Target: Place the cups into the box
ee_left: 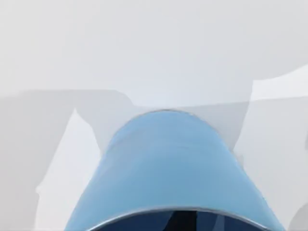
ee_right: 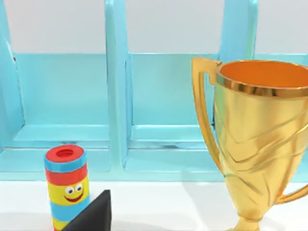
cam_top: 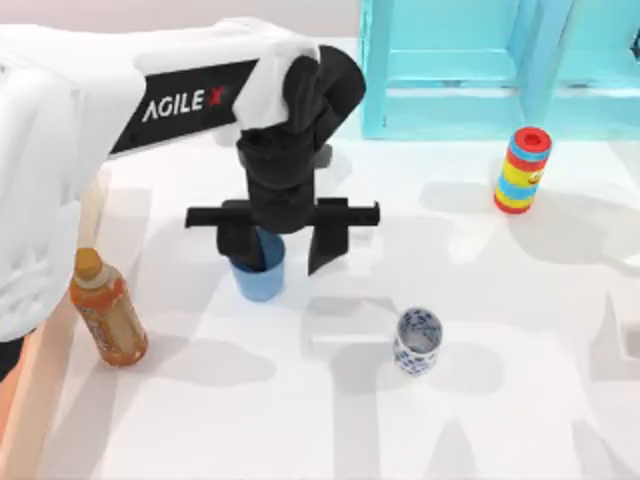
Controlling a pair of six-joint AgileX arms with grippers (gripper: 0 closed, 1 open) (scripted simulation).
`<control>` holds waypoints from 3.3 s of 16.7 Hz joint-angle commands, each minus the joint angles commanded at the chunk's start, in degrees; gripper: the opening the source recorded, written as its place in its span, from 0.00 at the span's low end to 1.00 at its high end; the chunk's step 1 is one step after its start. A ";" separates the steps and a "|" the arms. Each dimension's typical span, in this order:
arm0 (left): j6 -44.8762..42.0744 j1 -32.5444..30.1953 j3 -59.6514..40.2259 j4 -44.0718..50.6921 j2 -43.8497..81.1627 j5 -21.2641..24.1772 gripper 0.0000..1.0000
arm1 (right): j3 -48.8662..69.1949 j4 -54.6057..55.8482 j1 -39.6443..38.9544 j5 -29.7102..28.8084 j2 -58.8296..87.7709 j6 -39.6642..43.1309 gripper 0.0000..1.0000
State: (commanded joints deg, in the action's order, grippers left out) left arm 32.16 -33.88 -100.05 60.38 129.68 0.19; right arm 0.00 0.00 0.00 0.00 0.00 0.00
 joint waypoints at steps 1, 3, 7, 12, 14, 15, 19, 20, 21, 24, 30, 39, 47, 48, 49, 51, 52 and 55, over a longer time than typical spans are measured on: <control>0.00 0.00 0.00 0.00 0.00 0.00 0.25 | 0.00 0.00 0.00 0.00 0.00 0.00 1.00; 0.00 0.00 0.00 0.00 0.00 0.00 0.10 | 0.00 0.00 0.00 0.00 0.00 0.00 1.00; 0.00 0.00 0.00 0.00 0.00 0.00 0.00 | 0.00 0.00 0.00 0.00 0.00 0.00 1.00; 0.00 0.00 0.00 0.00 0.00 0.00 0.00 | 0.00 0.00 0.00 0.00 0.00 0.00 1.00; -0.23 0.15 -0.01 0.20 -0.29 -0.01 0.00 | 0.00 0.00 0.00 0.00 0.00 0.00 1.00; -1.02 0.70 -0.06 0.98 -1.07 -0.03 0.00 | 0.00 0.00 0.00 0.00 0.00 0.00 1.00; -7.04 6.64 -0.64 8.40 -7.80 -0.08 0.00 | 0.00 0.00 0.00 0.00 0.00 0.00 1.00; -8.68 8.50 -0.80 10.77 -9.78 -0.08 0.00 | 0.00 0.00 0.00 0.00 0.00 0.00 1.00; -10.21 10.18 -0.98 12.75 -11.61 -0.08 0.00 | 0.00 0.00 0.00 0.00 0.00 0.00 1.00; -12.25 12.41 -1.24 15.08 -13.93 -0.11 0.00 | 0.00 0.00 0.00 0.00 0.00 0.00 1.00; -14.42 14.31 0.11 15.19 -15.42 -0.10 0.00 | 0.00 0.00 0.00 0.00 0.00 0.00 1.00; -40.91 43.44 20.74 17.67 -39.24 -0.93 0.00 | 0.00 0.00 0.00 0.00 0.00 0.00 1.00; -47.31 48.03 31.40 18.69 -51.24 -1.52 0.00 | 0.00 0.00 0.00 0.00 0.00 0.00 1.00; -47.31 48.03 31.40 18.69 -51.24 -1.52 0.00 | 0.00 0.00 0.00 0.00 0.00 0.00 1.00; -47.31 48.05 31.23 18.58 -50.99 -1.59 0.00 | 0.00 0.00 0.00 0.00 0.00 0.00 1.00; -47.72 48.14 32.17 17.61 -50.83 -1.61 0.00 | 0.00 0.00 0.00 0.00 0.00 0.00 1.00; -48.07 48.37 33.37 16.37 -50.61 -1.58 0.00 | 0.00 0.00 0.00 0.00 0.00 0.00 1.00; -48.95 49.49 38.33 10.51 -49.84 -1.54 0.00 | 0.00 0.00 0.00 0.00 0.00 0.00 1.00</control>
State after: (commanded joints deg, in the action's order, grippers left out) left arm -16.79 15.61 -61.72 70.88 79.84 -1.34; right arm 0.00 0.00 0.00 0.00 0.00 0.00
